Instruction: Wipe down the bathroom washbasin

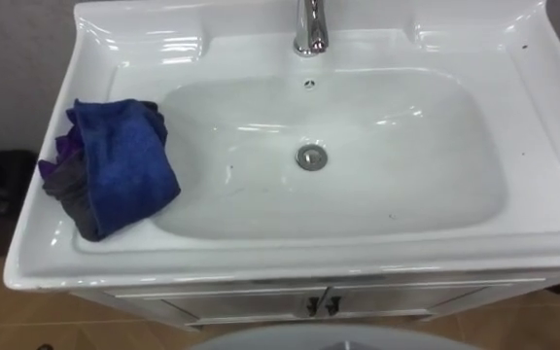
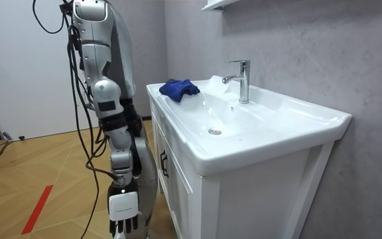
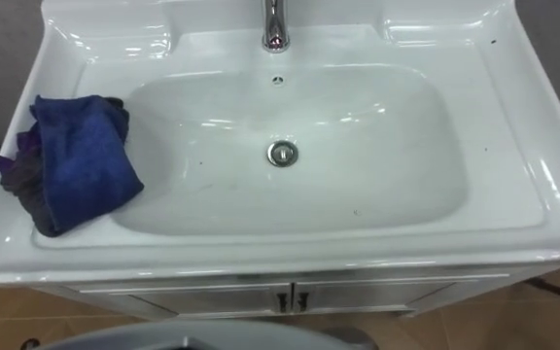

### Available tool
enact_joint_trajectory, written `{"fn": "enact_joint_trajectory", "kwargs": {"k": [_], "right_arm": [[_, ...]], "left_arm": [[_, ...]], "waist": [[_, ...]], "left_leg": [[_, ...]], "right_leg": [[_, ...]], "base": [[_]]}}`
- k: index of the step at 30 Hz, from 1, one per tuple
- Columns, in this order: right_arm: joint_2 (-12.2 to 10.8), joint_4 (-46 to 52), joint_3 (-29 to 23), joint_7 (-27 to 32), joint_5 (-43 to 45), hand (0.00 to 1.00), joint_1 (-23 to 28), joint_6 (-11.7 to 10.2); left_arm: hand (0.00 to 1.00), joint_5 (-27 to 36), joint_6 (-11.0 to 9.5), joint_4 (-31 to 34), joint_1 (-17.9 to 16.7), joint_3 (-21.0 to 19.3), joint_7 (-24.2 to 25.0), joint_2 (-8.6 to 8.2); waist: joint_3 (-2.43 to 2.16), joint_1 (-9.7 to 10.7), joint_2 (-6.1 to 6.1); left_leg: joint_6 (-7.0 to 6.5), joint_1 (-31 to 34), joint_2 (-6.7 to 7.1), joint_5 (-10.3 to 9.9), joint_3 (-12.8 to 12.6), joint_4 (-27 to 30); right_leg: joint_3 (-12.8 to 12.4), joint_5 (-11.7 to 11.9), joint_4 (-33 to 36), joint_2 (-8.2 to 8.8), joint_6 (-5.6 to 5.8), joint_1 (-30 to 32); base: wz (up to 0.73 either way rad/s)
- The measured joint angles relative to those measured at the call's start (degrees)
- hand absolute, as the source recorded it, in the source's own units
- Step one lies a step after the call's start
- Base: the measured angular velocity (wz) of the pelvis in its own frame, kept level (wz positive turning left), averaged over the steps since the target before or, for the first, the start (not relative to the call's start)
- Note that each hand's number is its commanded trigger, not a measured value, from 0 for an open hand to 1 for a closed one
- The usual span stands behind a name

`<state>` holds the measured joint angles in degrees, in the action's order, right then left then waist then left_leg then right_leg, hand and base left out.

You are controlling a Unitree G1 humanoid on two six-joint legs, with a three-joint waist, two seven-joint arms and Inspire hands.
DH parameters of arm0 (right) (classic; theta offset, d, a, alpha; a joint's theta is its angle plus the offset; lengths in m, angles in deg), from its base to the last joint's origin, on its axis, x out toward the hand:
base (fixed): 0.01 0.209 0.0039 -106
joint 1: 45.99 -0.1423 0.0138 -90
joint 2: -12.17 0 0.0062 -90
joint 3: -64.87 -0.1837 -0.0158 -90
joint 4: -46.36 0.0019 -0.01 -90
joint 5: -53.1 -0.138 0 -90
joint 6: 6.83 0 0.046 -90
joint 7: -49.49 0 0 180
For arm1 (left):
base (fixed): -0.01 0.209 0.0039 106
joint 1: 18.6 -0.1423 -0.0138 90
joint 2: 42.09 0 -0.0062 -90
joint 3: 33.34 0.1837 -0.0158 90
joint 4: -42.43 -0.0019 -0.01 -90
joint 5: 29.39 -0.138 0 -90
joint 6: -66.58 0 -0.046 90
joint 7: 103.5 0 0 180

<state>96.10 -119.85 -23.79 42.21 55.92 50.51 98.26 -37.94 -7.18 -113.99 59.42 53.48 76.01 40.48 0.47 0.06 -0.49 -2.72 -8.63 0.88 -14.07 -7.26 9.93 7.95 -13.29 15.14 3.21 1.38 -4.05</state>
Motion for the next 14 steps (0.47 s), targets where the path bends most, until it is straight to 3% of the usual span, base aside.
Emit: {"fn": "enact_joint_trajectory", "kwargs": {"k": [6, 14], "right_arm": [[-0.15, 0.05, 0.25, 0.21, 0.01, 0.00, -0.17, 0.21], [-0.57, 0.12, 0.79, 1.07, -0.20, 0.00, -0.92, 2.61]], "left_arm": [[0.00, 0.04, 0.13, 0.03, 0.01, 0.82, 0.09, -0.01], [0.00, 0.00, 2.33, 0.03, 0.39, 1.39, 0.09, -0.08]], "waist": [[-0.02, 0.21, 0.11], [-0.04, 0.28, 0.28]], "left_leg": [[-0.02, -0.08, 0.17, -0.02, -0.19, 0.95], [-0.88, -0.13, 0.63, -0.90, 0.07, 1.80]], "right_leg": [[0.06, -0.17, 0.62, 0.69, 0.11, -0.15], [-0.07, -0.61, 2.00, 0.95, 0.64, 0.10]], "base": [[0.00], [0.00]]}}
